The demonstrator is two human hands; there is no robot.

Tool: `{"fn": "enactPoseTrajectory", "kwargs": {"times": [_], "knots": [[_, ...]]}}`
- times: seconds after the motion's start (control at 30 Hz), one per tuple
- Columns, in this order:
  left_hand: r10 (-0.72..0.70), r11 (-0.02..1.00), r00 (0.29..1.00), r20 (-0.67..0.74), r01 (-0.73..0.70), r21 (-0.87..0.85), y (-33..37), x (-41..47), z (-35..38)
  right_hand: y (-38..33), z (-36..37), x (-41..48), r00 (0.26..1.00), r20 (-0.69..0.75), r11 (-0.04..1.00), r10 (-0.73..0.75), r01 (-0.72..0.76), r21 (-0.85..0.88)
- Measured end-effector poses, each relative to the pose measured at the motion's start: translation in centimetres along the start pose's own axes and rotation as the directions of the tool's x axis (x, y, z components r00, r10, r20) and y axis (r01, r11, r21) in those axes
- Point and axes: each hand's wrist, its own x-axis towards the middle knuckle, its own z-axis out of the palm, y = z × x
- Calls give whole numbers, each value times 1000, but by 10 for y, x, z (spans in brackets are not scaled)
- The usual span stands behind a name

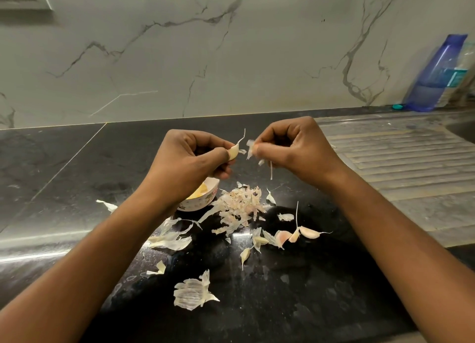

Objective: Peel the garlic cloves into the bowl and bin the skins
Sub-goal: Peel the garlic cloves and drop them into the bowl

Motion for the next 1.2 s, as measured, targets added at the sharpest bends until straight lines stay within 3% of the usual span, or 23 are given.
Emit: {"fn": "enactPoseTrajectory", "kwargs": {"times": [0.2,0.47,0.77,0.93,1.2], "knots": [[16,998,1000,3,-16,59,-1,0,0,-2,0,-3,985,164,998,55,-51,-31],[154,954,988,4,-150,259,-7,0,-2,-7,-4,-4,983,166,991,76,-93,97],[278,881,959,58,-278,382,-5,-4,2,-3,2,-3,992,127,1000,7,-10,22],[233,927,970,75,-245,285,-5,-3,3,-3,2,-2,998,46,998,-37,35,51],[111,991,994,-10,-112,-78,1,-3,-1,-4,-4,-2,996,-77,982,37,-21,190]]}}
